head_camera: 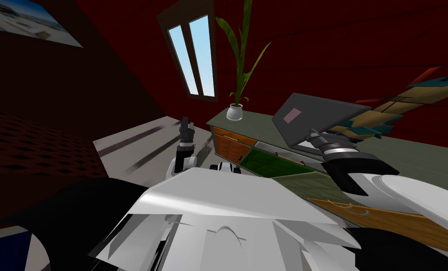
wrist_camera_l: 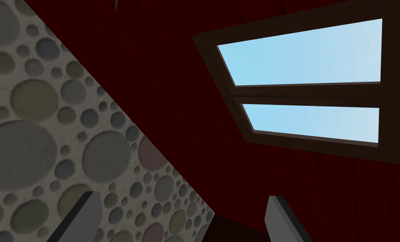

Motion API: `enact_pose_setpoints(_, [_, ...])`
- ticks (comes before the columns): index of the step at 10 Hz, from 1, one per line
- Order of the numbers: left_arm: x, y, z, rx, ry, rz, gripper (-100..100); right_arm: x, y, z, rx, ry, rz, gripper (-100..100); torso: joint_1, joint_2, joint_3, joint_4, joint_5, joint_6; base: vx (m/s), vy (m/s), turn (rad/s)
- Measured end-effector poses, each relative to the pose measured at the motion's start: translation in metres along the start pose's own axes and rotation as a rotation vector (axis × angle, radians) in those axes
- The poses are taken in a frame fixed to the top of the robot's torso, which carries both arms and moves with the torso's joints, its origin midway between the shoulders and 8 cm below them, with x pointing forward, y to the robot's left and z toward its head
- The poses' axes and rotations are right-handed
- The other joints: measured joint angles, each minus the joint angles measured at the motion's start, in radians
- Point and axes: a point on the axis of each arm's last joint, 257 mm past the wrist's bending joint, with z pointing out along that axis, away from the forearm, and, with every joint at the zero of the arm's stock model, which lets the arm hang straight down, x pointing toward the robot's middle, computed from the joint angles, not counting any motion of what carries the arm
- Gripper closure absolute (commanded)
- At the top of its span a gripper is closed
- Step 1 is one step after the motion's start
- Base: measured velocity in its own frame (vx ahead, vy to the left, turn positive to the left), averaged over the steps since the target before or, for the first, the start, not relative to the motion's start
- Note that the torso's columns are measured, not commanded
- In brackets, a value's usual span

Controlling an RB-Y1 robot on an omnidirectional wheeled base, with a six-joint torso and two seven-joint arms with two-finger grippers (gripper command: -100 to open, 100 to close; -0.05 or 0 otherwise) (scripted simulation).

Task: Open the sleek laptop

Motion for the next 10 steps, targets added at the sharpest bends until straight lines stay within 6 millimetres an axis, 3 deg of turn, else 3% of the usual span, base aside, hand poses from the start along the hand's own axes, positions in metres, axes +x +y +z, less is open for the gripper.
enact_pose_setpoints(10, [0.0,0.0,0.0,0.0,0.0,0.0,0,0.03,-0.045,0.006,0.087,-0.029,0.25,100,-0.005,0.0,0.002,-0.004,-0.008,0.003,-0.041,-0.012,0.061])
